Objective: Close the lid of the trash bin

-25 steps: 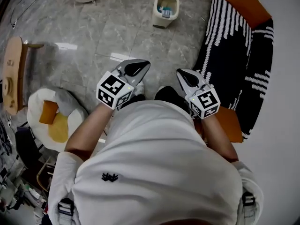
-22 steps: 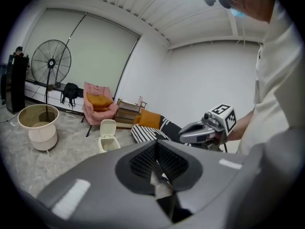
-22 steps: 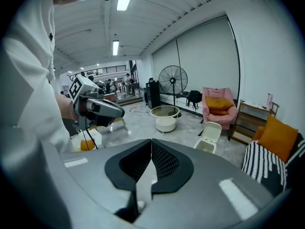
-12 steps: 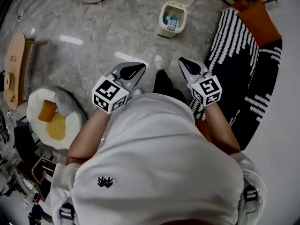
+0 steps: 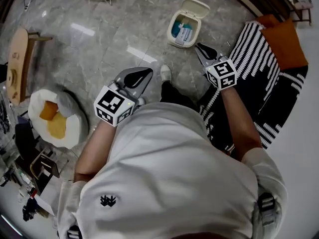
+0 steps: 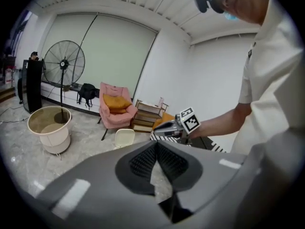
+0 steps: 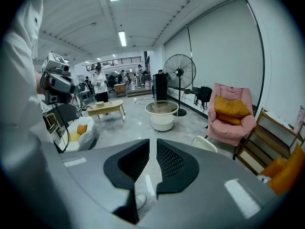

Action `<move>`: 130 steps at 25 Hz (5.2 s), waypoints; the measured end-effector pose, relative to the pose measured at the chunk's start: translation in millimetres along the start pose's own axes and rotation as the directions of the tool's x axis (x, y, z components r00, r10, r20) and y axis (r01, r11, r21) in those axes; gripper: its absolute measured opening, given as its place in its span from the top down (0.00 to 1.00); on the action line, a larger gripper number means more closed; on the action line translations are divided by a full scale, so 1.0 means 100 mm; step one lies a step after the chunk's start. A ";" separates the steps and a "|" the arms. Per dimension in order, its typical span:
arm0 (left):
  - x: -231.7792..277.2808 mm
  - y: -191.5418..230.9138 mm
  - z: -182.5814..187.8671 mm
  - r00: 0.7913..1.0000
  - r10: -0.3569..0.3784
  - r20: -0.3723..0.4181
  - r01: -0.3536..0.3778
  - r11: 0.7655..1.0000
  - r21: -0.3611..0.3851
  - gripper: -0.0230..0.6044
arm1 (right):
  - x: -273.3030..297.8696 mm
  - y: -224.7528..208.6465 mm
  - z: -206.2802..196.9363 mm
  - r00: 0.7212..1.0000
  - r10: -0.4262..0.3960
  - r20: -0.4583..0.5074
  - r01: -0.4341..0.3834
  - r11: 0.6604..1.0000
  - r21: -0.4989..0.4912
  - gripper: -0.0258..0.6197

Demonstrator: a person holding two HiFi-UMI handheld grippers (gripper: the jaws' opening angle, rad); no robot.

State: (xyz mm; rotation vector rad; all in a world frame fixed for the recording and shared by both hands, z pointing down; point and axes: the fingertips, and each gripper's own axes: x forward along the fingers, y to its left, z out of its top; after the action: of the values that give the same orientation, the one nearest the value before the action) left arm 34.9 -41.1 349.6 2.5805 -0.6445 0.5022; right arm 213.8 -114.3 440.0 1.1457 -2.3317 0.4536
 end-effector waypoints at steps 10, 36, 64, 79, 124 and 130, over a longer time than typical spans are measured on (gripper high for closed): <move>0.37 0.36 0.09 0.997 0.073 -0.032 -0.076 0.994 -0.080 0.87 | 1.01 -1.27 -0.11 0.994 0.030 -0.107 -0.037 0.998 -0.055 0.92; 0.79 0.76 -0.05 0.988 0.131 -0.086 -0.144 0.973 -0.181 0.87 | 2.56 -3.03 -0.63 0.945 -0.050 -0.324 0.044 0.999 -0.027 0.89; 0.89 0.83 -0.13 0.989 0.087 -0.119 -0.111 0.972 -0.208 0.87 | 2.76 -3.07 -0.85 0.951 -0.027 -0.307 0.103 0.967 0.235 0.90; 0.83 0.76 -0.17 0.992 0.050 -0.114 -0.076 0.969 -0.235 0.87 | 2.59 -2.59 -1.10 0.956 -0.023 -0.294 0.107 0.955 0.275 0.90; 0.58 0.65 -0.70 0.981 0.097 -0.170 -0.144 0.946 -0.292 0.87 | 2.83 -1.54 -2.42 0.899 0.065 -0.432 0.079 0.949 0.306 0.90; 0.64 0.66 -0.74 0.980 0.089 -0.179 -0.142 0.942 -0.304 0.87 | 2.90 -1.45 -2.61 0.886 0.080 -0.457 0.072 0.950 0.305 0.91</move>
State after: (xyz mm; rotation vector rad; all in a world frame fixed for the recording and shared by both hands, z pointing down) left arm 36.3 -79.9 460.6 2.1854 -0.7557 0.5890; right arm 253.8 -256.0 829.5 1.0259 -1.8803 1.0137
